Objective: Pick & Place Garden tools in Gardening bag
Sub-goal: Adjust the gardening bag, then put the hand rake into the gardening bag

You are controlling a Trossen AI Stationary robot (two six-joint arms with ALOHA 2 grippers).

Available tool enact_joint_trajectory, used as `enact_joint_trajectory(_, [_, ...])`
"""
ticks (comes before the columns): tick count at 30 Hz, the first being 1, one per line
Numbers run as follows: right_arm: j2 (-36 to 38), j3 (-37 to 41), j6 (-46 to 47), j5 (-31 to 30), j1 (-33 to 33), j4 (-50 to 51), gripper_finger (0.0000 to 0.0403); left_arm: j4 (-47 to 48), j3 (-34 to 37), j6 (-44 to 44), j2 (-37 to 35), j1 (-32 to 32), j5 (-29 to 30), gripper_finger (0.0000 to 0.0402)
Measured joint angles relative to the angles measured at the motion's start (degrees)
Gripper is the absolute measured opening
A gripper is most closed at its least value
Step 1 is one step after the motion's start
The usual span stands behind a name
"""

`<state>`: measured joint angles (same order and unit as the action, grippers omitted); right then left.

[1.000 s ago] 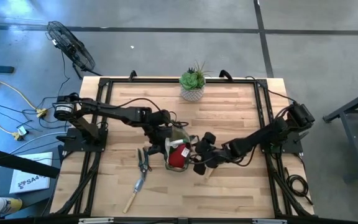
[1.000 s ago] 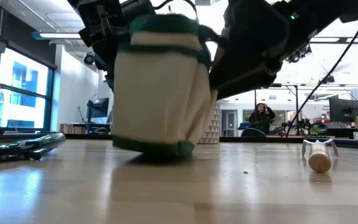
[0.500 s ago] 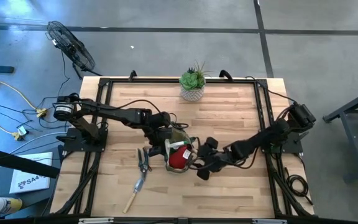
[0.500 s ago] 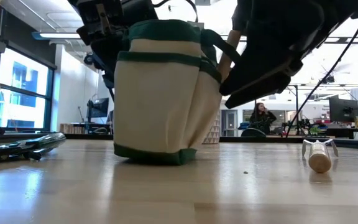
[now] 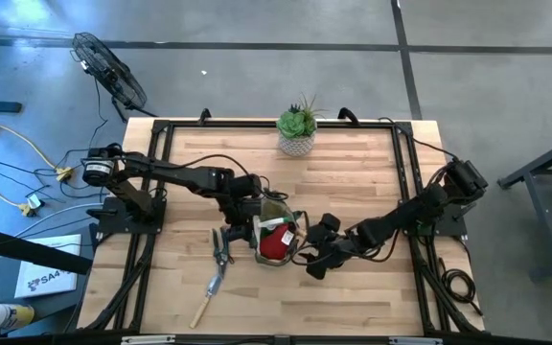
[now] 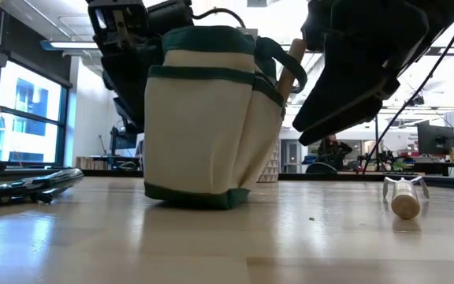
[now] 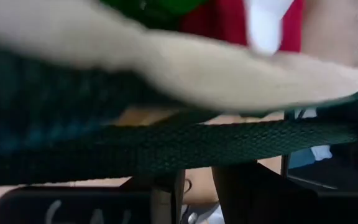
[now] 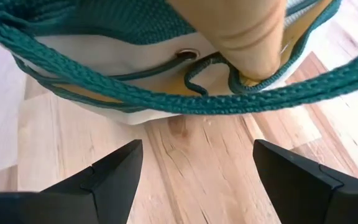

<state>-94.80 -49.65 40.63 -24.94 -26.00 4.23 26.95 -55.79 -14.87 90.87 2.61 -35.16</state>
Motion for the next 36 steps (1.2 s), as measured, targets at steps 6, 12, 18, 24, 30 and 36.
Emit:
enact_joint_trajectory(6, [0.0,0.0,0.3,1.0,0.0,0.5,0.0298,6.6,0.0,0.6,-2.9,0.0,3.7,0.0072])
enact_joint_trajectory(12, [0.0,0.0,3.3,5.8,-0.6,1.1,0.0297,12.3,0.0,0.0,-9.9,-0.1,7.5,0.0072])
enact_joint_trajectory(18, [0.9,0.0,3.9,9.7,-3.2,0.6,0.0298,17.2,0.0,-1.9,-16.4,-1.1,9.3,0.0072])
enact_joint_trajectory(24, [2.7,-0.1,0.9,17.4,-7.1,-1.1,0.0298,20.9,0.0,-1.5,-20.2,-4.4,15.9,0.0072])
enact_joint_trajectory(30, [3.7,0.0,-4.4,13.7,-10.6,1.4,0.0298,21.2,0.0,-3.4,-20.5,-7.4,17.9,0.0072])
enact_joint_trajectory(36, [3.7,0.0,-9.4,9.9,-12.6,6.1,0.0298,20.8,0.0,-5.6,-20.5,-9.9,18.3,0.0072])
